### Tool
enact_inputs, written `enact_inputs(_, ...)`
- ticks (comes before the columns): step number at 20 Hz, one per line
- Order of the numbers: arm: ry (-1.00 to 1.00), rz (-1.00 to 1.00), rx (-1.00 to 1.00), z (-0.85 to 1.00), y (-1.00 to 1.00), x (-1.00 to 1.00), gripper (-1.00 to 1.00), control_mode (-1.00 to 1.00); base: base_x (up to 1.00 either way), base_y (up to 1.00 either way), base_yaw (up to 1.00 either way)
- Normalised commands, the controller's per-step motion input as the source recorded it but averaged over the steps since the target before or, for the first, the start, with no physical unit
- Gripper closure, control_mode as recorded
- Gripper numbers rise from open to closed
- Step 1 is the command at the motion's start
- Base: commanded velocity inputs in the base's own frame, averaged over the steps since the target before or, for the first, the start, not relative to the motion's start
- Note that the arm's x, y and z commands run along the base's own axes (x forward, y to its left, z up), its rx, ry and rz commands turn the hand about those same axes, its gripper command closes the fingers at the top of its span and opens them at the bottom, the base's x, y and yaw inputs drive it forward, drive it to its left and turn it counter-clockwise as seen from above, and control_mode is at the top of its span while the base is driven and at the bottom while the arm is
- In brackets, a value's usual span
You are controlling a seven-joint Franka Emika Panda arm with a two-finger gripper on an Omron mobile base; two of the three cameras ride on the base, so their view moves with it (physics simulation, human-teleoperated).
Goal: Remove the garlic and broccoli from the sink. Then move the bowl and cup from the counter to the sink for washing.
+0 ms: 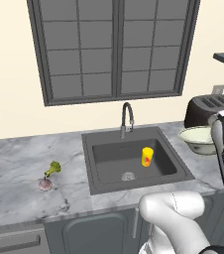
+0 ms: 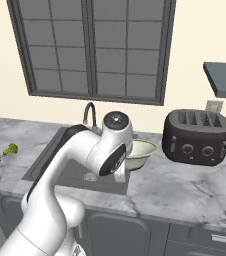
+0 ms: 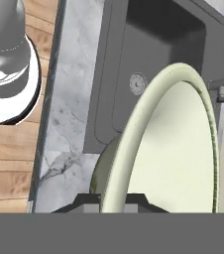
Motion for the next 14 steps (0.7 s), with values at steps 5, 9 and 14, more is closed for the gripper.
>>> enact_inputs(5, 0.02, 0.14, 0.0, 0.1, 0.16, -0.04, 1.0, -1.0, 0.0, 0.0, 0.0)
enact_inputs(9, 0.0, 0.13, 0.0, 0.02, 0.22, -0.03, 1.0, -1.0, 0.0, 0.0, 0.0)
enact_inputs(14, 0.0, 0.15, 0.0, -0.01, 0.27, -0.01, 1.0, -1.0, 0.0, 0.0, 0.0)
